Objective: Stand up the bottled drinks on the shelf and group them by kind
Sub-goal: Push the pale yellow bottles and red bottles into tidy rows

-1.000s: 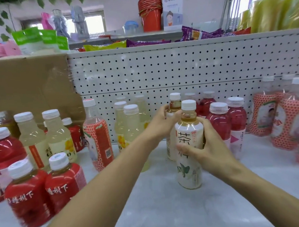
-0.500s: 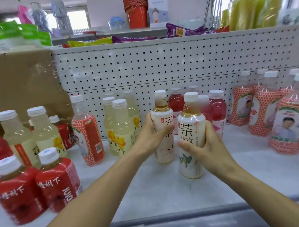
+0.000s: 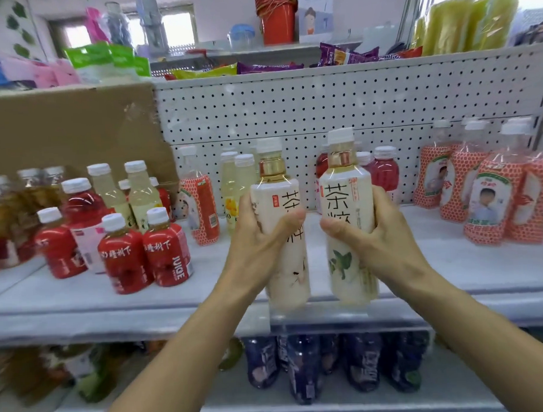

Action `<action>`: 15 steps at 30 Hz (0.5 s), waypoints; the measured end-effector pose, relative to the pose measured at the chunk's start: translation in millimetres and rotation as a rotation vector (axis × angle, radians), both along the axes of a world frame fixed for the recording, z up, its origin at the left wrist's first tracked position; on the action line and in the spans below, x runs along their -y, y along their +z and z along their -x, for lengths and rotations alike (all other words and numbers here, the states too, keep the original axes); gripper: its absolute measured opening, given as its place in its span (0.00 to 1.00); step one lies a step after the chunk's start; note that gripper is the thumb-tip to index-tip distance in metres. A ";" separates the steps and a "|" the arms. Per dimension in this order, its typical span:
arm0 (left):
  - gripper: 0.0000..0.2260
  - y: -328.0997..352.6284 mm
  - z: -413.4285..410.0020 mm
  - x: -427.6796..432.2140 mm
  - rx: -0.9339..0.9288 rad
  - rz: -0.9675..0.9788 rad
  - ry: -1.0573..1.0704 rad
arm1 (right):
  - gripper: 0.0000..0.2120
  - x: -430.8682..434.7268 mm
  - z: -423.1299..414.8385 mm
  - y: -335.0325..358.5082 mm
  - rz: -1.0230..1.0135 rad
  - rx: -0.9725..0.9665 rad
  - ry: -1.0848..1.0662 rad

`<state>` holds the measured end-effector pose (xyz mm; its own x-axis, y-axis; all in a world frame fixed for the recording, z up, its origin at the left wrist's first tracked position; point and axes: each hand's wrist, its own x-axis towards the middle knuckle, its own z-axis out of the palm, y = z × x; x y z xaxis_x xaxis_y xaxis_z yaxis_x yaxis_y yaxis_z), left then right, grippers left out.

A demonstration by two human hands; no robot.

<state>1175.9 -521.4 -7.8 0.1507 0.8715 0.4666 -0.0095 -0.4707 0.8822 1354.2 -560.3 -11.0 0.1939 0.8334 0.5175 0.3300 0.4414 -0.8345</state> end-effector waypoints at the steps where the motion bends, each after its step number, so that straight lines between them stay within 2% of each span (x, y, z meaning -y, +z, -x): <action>1: 0.26 -1.6 6.4 13.1 0.016 0.007 0.011 | 0.23 9.2 5.4 -1.0 -0.002 -0.009 0.018; 4: 0.27 -9.9 29.6 48.7 0.024 0.034 0.062 | 0.21 34.0 25.1 -6.9 0.009 -0.028 0.075; 11: 0.21 -32.9 111.4 100.2 0.038 0.112 0.224 | 0.18 61.8 98.1 -23.5 0.069 -0.013 0.176; 15: 0.22 -39.0 178.1 111.9 0.024 0.138 0.314 | 0.22 61.6 165.8 -27.4 0.094 -0.001 0.265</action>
<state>997.9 -633.3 -46.8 -0.1447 0.9286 0.3416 0.0955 -0.3306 0.9389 1188.4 -621.8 -38.3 -0.0372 0.8993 0.4357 0.2127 0.4331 -0.8759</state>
